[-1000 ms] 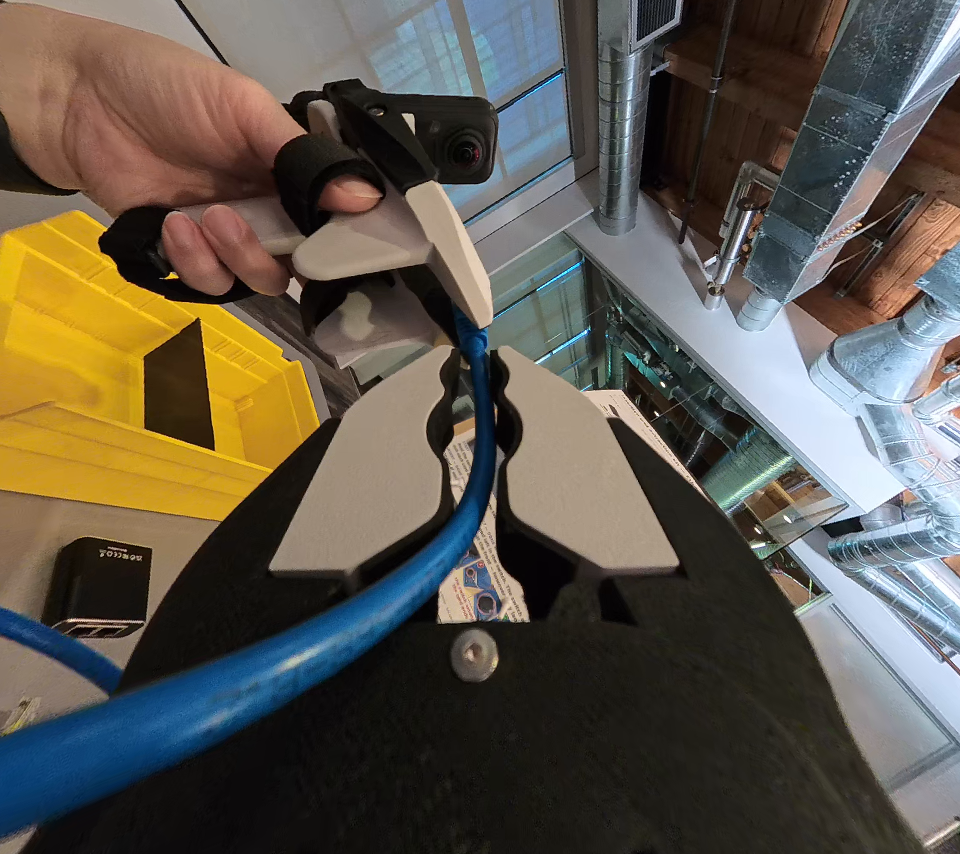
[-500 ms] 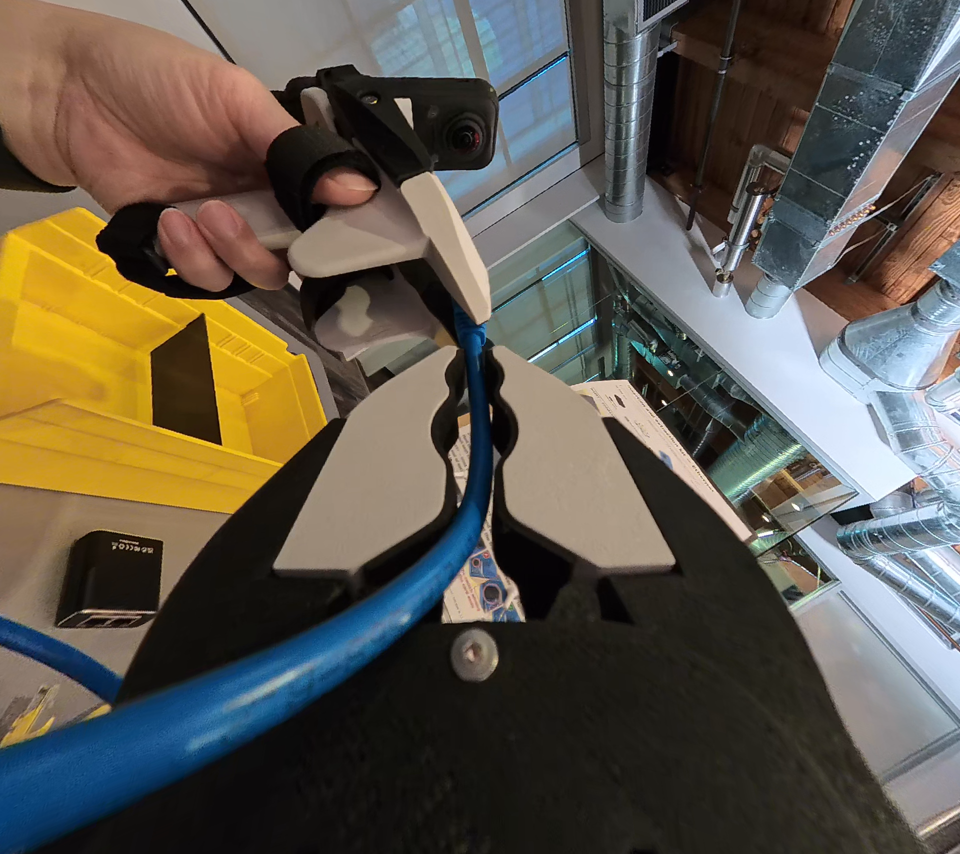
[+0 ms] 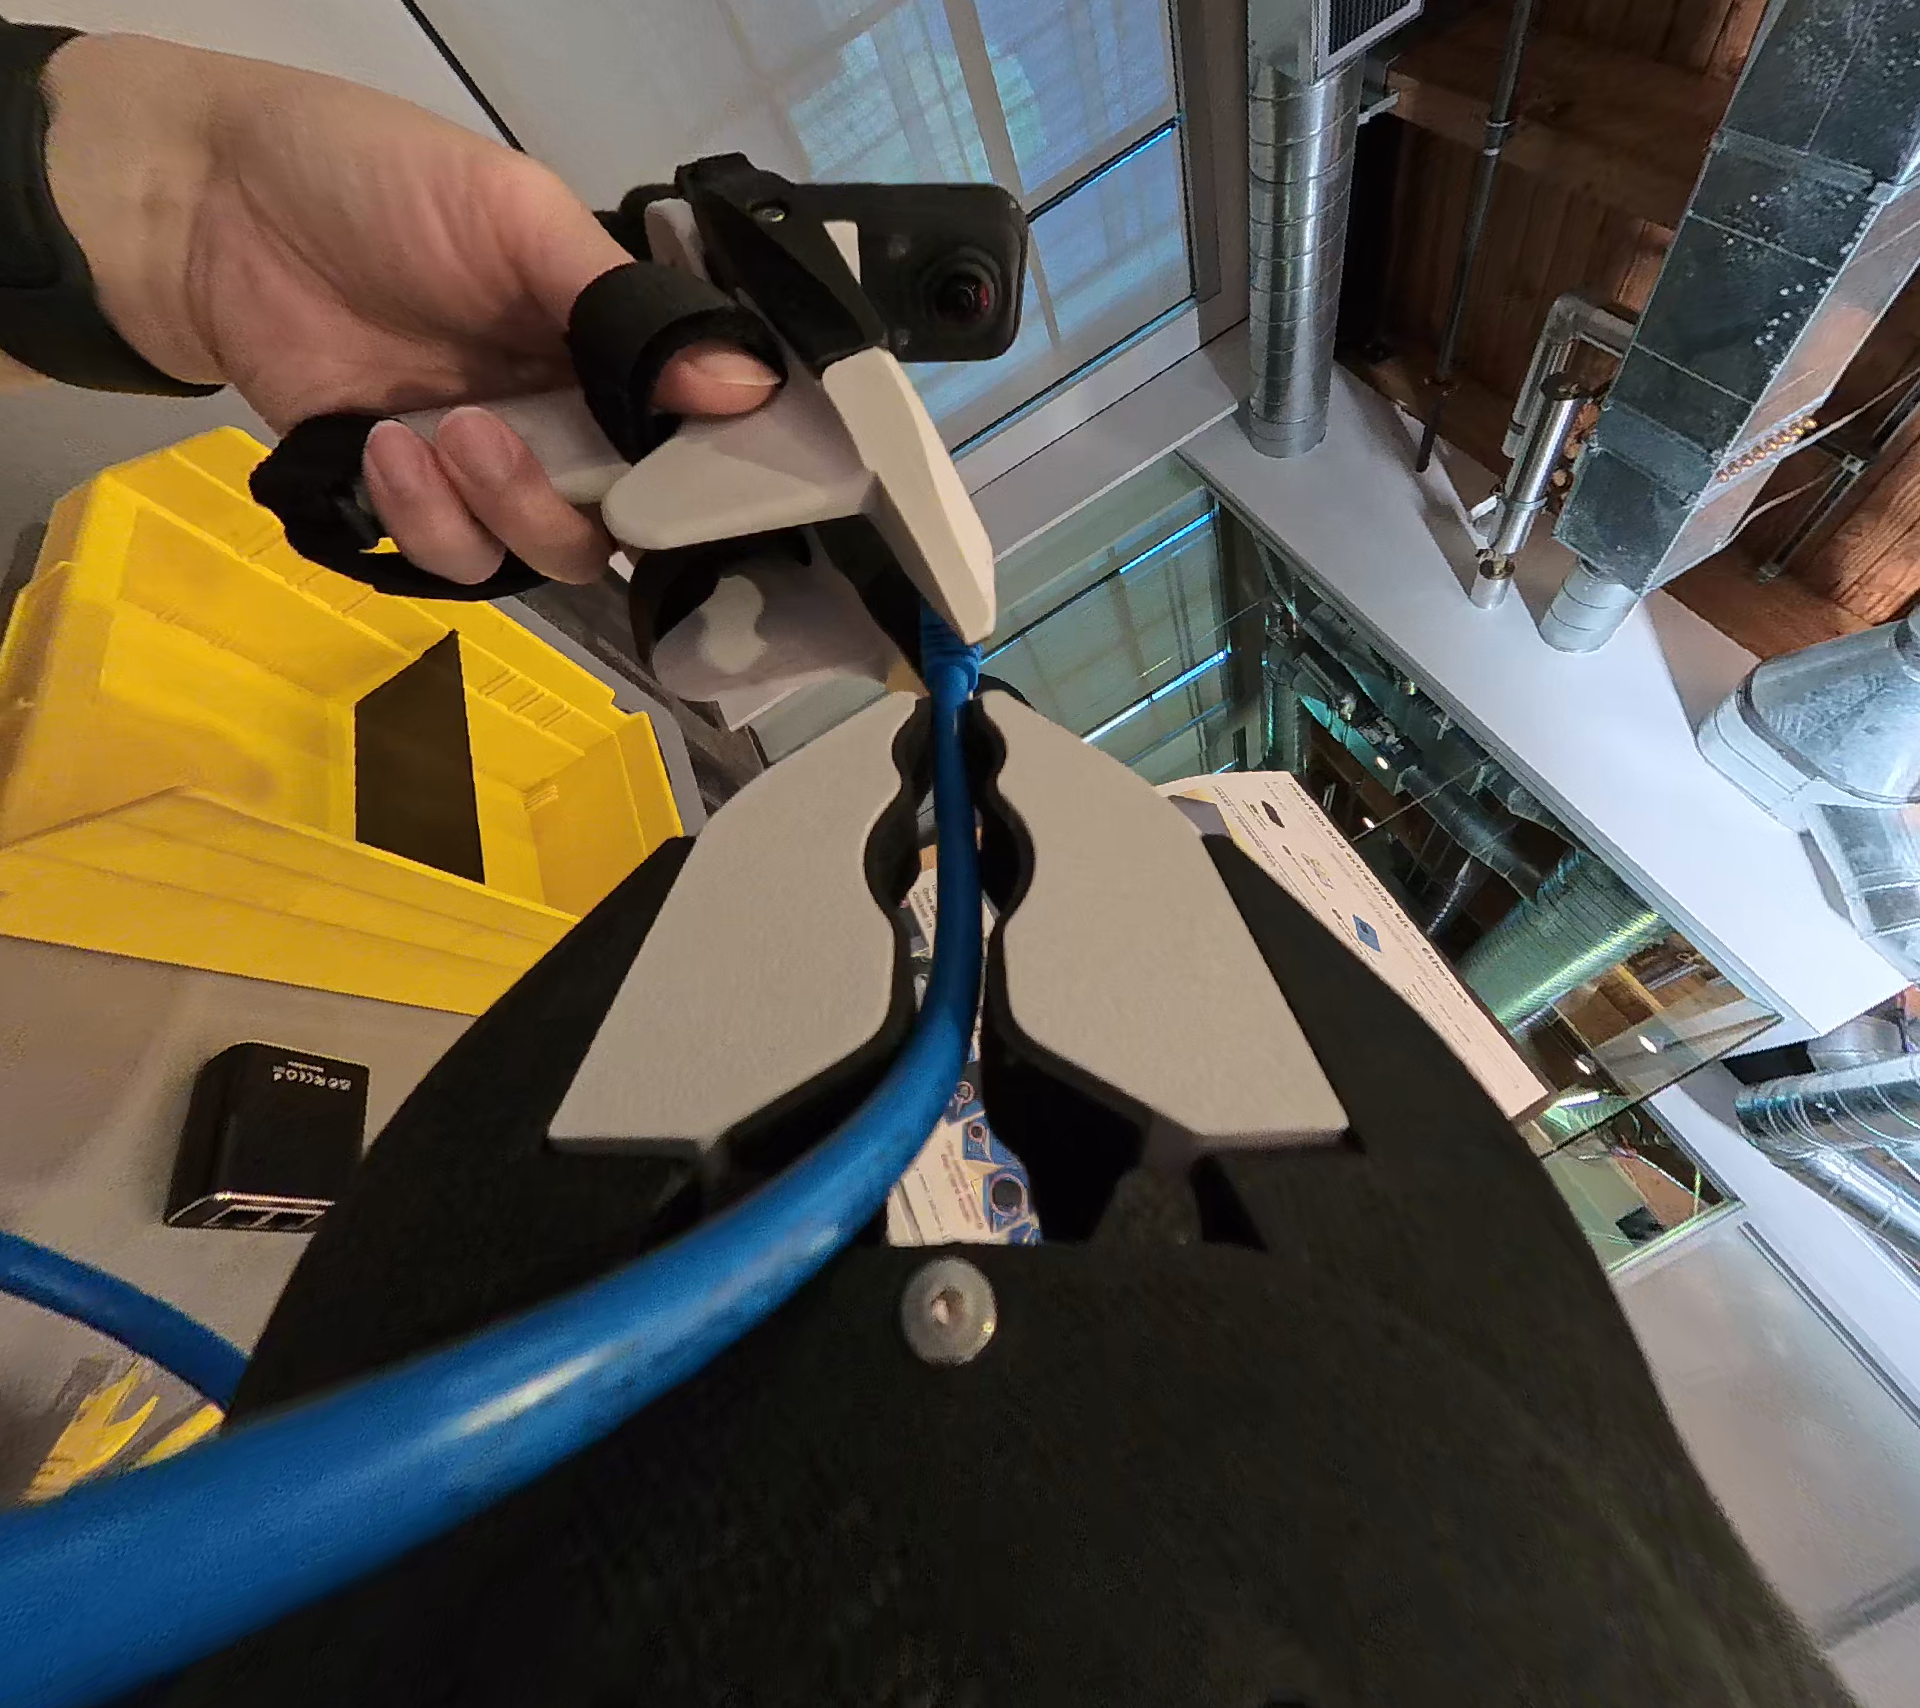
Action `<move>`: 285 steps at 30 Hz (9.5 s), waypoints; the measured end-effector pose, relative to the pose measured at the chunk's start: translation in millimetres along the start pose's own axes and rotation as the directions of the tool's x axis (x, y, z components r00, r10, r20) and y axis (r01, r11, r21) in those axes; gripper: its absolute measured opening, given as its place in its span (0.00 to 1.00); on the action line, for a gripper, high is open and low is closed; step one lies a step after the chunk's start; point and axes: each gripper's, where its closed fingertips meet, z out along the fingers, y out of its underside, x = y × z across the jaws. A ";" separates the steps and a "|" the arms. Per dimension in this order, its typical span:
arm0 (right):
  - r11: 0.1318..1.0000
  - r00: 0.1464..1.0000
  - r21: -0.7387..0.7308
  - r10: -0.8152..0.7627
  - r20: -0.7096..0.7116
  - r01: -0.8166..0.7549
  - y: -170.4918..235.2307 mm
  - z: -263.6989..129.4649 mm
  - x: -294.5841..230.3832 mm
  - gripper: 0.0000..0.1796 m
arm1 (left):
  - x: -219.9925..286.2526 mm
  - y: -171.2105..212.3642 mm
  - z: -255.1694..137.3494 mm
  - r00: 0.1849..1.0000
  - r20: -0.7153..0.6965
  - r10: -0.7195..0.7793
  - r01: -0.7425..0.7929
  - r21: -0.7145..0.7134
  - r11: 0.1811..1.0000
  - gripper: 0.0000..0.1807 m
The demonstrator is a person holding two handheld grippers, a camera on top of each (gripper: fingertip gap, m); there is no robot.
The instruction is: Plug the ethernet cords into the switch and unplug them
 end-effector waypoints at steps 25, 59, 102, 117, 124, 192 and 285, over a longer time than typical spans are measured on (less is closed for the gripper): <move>0.874 0.876 -0.082 0.482 0.025 -0.479 42.0 -18.9 38.7 0.04 | -54.0 3.9 -53.9 0.719 0.401 0.567 -0.461 -0.335 0.822 0.20; 0.884 0.890 0.108 0.453 0.050 -0.455 17.5 -170.5 107.2 0.04 | -241.8 229.5 -105.0 0.793 -0.177 0.583 0.020 -0.949 -0.315 0.38; 0.744 0.740 0.154 0.666 -0.096 -0.650 29.6 -160.8 141.0 0.04 | -159.3 15.5 0.6 -0.237 0.433 0.870 -0.565 -0.790 0.239 0.34; 0.449 0.442 0.000 0.879 0.182 -0.893 20.4 -63.8 81.0 0.04 | -84.7 -63.4 -10.1 -0.740 0.471 0.481 -0.584 -0.804 -0.112 0.33; 0.198 0.168 -0.079 0.942 0.291 -0.977 26.2 -35.2 55.3 0.03 | -77.7 -68.9 -39.6 -0.843 0.369 0.391 -0.460 -0.872 -0.169 0.33; 0.044 0.019 -0.192 0.991 0.129 -0.980 59.2 -16.1 27.1 0.03 | -61.2 -47.1 -9.6 -0.917 0.241 0.319 -0.358 -0.850 -0.386 0.33; 0.491 0.468 -0.268 0.871 0.149 -0.829 47.2 -50.0 33.0 0.04 | -35.0 -7.3 49.3 -0.770 0.406 0.492 -0.613 -0.684 -0.396 0.33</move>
